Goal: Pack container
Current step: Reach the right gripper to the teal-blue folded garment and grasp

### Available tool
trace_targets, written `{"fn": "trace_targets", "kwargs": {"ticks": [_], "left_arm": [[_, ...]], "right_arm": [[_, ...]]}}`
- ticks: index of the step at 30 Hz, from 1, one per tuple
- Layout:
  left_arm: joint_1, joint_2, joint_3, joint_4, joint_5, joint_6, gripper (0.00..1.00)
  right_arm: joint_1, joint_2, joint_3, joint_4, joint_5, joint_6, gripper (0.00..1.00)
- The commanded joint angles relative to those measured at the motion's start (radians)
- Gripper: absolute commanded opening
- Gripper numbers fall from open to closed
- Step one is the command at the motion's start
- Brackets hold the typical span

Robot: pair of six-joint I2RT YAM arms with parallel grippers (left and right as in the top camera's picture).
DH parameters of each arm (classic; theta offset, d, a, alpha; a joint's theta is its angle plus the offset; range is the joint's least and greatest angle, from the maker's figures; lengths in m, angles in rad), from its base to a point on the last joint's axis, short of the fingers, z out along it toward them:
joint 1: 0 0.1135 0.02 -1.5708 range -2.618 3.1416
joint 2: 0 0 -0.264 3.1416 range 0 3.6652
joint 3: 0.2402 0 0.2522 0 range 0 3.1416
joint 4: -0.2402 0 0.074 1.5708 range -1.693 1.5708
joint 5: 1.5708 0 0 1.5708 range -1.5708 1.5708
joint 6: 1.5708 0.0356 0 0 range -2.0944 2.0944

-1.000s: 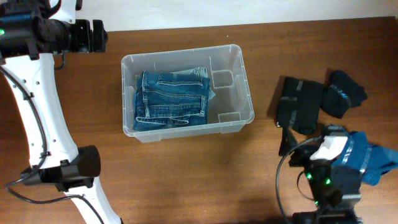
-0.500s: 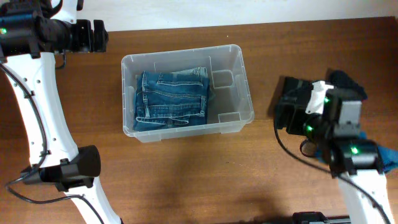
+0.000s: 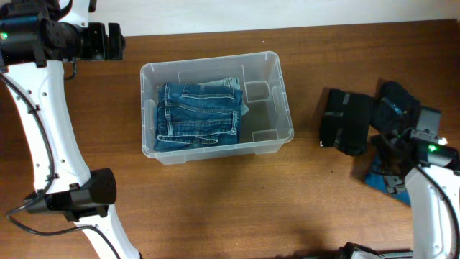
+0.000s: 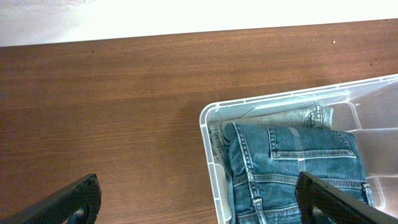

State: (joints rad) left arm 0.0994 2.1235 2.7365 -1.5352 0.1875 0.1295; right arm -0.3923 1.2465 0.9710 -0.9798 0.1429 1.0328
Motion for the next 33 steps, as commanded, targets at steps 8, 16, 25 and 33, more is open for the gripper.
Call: {"fn": "trace_targets", "kwargs": {"ticks": [8,16,25,33], "left_arm": [[0.002,0.005,-0.006,0.011,0.008,-0.008,0.99],[0.002,0.005,-0.006,0.017,0.008,-0.008,0.99],[0.002,0.005,-0.006,0.022,0.008,-0.009,0.99],[0.000,0.005,-0.007,0.025,0.008,-0.009,0.99]], "right_arm": [[-0.256,0.148,-0.008,0.059,0.027,0.045,0.99],[-0.302,0.307,-0.009,0.151,0.022,-0.001,0.94],[-0.302,0.446,-0.009,0.232,-0.028,-0.165,0.95],[-0.302,0.475,-0.009,0.100,-0.151,-0.555,0.43]]}}
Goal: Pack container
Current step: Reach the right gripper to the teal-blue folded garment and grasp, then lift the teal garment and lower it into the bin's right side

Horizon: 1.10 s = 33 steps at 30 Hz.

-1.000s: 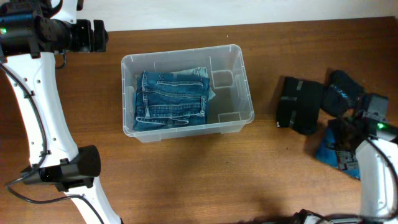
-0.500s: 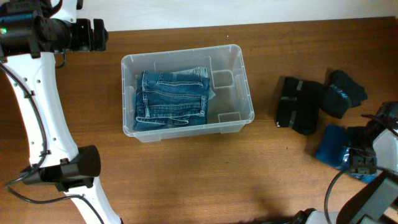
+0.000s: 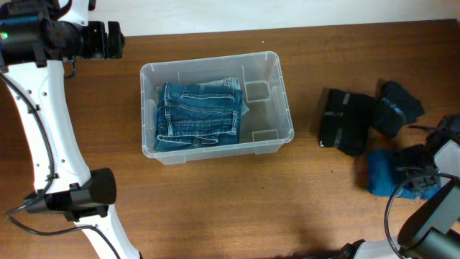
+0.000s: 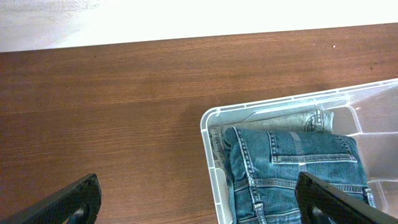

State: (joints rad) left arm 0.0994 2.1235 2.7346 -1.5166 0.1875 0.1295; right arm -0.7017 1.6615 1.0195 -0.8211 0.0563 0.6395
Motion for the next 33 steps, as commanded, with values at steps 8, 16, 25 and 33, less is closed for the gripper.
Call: {"fn": "trace_targets", "kwargs": {"ticks": [8,16,25,33], "left_arm": [[0.000,0.005,-0.005,0.006,0.008,-0.009,0.99],[0.000,0.005,-0.005,0.016,0.008,-0.009,0.99],[0.000,0.005,-0.005,0.043,0.007,-0.008,0.99],[0.000,0.005,-0.005,0.038,0.007,-0.008,0.99]], "right_arm": [[0.008,0.057,-0.026,-0.130,-0.066,-0.288,0.04],[0.035,-0.020,0.334,-0.436,-0.137,-0.468,0.04],[0.486,-0.032,0.830,-0.447,-0.314,-0.816,0.04],[0.953,0.045,0.834,-0.244,-0.175,-0.881,0.04]]}}
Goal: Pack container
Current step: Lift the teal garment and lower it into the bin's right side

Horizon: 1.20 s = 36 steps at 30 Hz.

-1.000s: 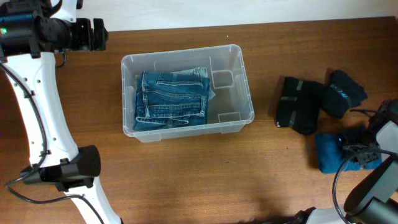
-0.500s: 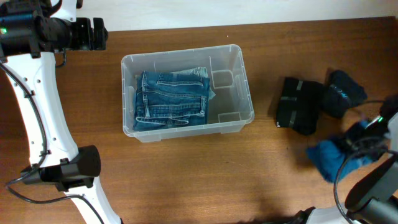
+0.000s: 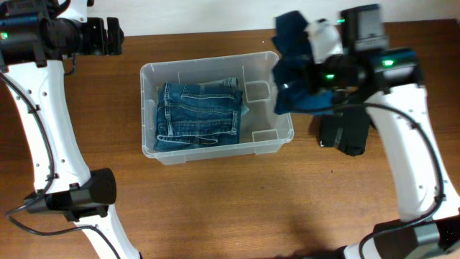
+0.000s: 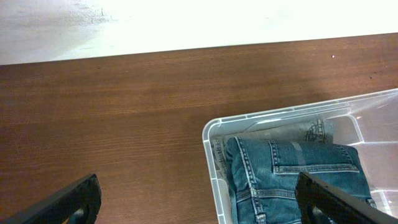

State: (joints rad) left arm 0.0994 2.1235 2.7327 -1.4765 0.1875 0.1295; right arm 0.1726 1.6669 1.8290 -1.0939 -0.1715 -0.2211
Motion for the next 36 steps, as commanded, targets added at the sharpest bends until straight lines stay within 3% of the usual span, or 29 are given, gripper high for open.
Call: {"fn": "trace_targets", "kwargs": {"ticks": [1,14,25,36], "left_arm": [[0.000,0.005,-0.003,-0.002,0.008,-0.008,0.99],[0.000,0.005,-0.003,-0.005,0.008,-0.009,0.99],[0.000,0.005,-0.003,-0.008,0.008,-0.009,0.99],[0.000,0.005,-0.003,-0.005,0.008,-0.008,0.99]], "right_arm": [[0.094,0.054,0.024,0.032,0.053,-0.006,0.04],[0.182,0.208,0.024,0.088,0.049,0.357,0.04],[0.200,0.280,0.022,0.069,0.053,0.383,0.04],[0.180,0.286,0.022,0.025,0.124,0.277,0.04]]}}
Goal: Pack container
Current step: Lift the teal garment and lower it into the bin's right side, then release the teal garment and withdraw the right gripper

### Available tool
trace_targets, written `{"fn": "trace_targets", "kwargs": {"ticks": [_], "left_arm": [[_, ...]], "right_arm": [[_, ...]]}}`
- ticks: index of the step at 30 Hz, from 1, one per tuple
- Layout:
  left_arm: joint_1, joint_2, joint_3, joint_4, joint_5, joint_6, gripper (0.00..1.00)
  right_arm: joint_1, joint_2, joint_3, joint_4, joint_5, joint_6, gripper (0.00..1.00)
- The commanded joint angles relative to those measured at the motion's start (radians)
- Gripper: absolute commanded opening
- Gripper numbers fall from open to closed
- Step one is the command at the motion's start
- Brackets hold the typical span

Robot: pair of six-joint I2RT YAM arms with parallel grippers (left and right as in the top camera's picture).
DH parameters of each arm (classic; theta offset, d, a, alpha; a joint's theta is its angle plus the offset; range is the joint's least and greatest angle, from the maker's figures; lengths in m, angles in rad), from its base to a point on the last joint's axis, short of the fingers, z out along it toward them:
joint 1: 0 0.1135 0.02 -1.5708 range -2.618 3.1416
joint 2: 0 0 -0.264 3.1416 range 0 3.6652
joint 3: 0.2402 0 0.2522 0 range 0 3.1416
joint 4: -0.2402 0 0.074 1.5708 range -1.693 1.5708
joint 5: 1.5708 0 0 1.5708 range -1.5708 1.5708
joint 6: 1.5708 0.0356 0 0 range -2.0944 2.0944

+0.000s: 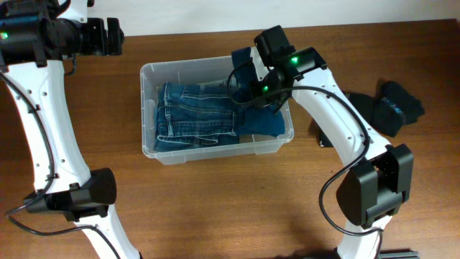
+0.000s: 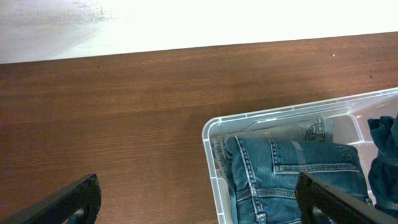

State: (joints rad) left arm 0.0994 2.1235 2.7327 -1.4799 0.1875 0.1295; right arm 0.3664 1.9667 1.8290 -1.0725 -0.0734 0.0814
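Observation:
A clear plastic container (image 1: 149,72) stands mid-table with folded blue jeans (image 1: 195,114) in its left half. The jeans (image 2: 292,168) also show in the left wrist view. My right gripper (image 1: 248,83) reaches into the container's right half, shut on a dark blue garment (image 1: 264,124). The cloth drapes from the gripper down to the floor of the container beside the jeans, and its edge (image 2: 384,155) hangs into the left wrist view. My left gripper (image 2: 199,205) hovers open over the table off the container's far left corner, holding nothing.
To the right of the container a black folded garment (image 1: 357,108) lies on the table, partly behind the right arm. Another dark bundle (image 1: 394,106) lies further right. The white wall runs along the table's far edge.
My right gripper has moved left and down, from above the container's right rim to inside its right half. The dark blue garment now reaches the container floor. The left arm has stayed put.
My right gripper was first at the table's right side on a blue garment beside the black ones. It was still there a moment later. Then it held the garment up by the container's right rim, and now holds it inside the container next to the jeans.

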Motion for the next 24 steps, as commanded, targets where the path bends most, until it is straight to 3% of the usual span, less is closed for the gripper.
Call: {"fn": "trace_targets", "kwargs": {"ticks": [1,2,3,4,5,6,10,13,14,15,16,17,18,24], "left_arm": [[0.000,0.005,-0.003,-0.001,0.007,-0.008,0.99],[0.000,0.005,-0.003,-0.001,0.007,-0.008,0.99],[0.000,0.005,-0.003,-0.001,0.007,-0.008,0.99],[0.000,0.005,-0.003,-0.001,0.007,-0.008,0.99],[0.000,0.005,-0.003,-0.001,0.007,-0.008,0.99],[0.000,0.005,-0.003,-0.001,0.007,-0.008,0.99],[0.000,0.005,-0.003,-0.001,0.007,-0.009,0.99],[0.000,0.005,-0.003,-0.001,0.008,-0.009,0.99],[0.000,0.005,-0.003,-0.001,0.008,-0.009,0.99],[0.000,0.005,-0.003,-0.001,0.008,-0.009,0.99],[0.000,0.005,-0.003,-0.001,0.008,-0.009,0.99],[0.000,0.005,-0.003,-0.001,0.008,-0.009,0.99],[0.000,0.005,-0.003,-0.001,0.008,-0.009,0.99],[0.000,0.005,-0.003,0.000,0.008,-0.009,0.99]], "right_arm": [[-0.014,-0.013,0.022,0.004,0.026,-0.026,0.04],[-0.014,-0.013,0.022,0.004,0.026,-0.026,0.04],[-0.014,-0.013,0.022,0.005,0.026,-0.025,0.13],[-0.013,-0.013,0.022,0.004,0.025,-0.025,0.47],[-0.013,-0.013,0.022,0.004,0.024,-0.025,0.71],[-0.013,-0.013,0.022,0.004,0.022,-0.025,0.80],[-0.013,-0.030,0.041,0.008,0.022,-0.025,0.84],[-0.013,-0.043,0.104,-0.006,0.022,-0.025,0.81],[-0.013,-0.043,0.120,-0.013,0.021,-0.025,0.72],[-0.013,-0.043,0.122,-0.013,0.013,-0.025,0.38],[-0.013,-0.043,0.120,-0.016,-0.004,-0.025,0.19],[-0.013,-0.041,0.115,-0.016,-0.017,-0.024,0.08],[-0.013,-0.040,0.100,-0.015,-0.024,-0.021,0.04],[-0.013,0.010,-0.019,0.014,-0.024,-0.017,0.04]]}}
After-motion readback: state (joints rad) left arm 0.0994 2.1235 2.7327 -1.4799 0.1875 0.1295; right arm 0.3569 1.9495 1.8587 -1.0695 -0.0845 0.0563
